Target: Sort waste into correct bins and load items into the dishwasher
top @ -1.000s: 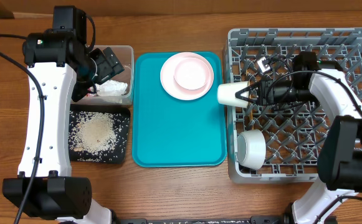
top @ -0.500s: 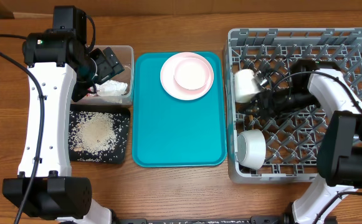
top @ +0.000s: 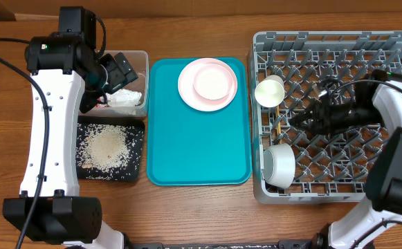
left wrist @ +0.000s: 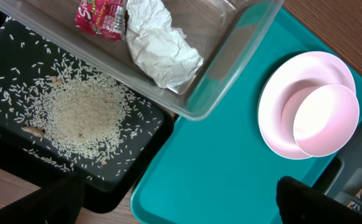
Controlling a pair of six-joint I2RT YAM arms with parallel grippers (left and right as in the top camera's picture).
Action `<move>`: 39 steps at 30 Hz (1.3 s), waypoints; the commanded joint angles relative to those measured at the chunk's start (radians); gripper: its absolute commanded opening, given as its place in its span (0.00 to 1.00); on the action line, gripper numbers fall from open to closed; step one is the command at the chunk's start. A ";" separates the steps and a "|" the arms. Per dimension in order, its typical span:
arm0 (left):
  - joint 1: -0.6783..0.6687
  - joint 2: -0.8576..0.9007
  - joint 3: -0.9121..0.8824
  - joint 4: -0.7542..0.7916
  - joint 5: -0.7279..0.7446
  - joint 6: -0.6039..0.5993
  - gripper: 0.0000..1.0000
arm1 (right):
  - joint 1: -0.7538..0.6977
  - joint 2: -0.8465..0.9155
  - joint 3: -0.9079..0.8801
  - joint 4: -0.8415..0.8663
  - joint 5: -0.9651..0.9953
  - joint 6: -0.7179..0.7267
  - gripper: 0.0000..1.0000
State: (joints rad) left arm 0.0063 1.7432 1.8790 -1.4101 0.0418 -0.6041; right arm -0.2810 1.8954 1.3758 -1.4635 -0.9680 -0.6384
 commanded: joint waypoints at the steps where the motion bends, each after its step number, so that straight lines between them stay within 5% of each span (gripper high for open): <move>1: -0.006 -0.007 0.014 0.000 0.000 -0.002 1.00 | 0.014 -0.099 0.080 0.047 -0.020 0.119 0.22; 6: -0.007 -0.007 0.014 0.000 0.000 -0.002 1.00 | 0.121 -0.196 0.150 0.297 0.085 0.389 0.13; 13: -0.006 -0.007 0.014 0.000 0.000 -0.002 1.00 | 0.366 -0.229 0.150 0.652 0.559 0.644 0.07; 22: -0.007 -0.007 0.014 0.000 0.000 -0.002 1.00 | 0.531 -0.082 0.148 0.692 0.873 0.643 0.06; 39: -0.007 -0.007 0.014 0.000 0.000 -0.002 1.00 | 0.529 -0.102 0.149 0.567 0.890 0.639 0.05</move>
State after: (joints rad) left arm 0.0063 1.7432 1.8790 -1.4105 0.0418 -0.6041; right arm 0.2504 1.8225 1.5192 -0.8921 -0.0971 -0.0006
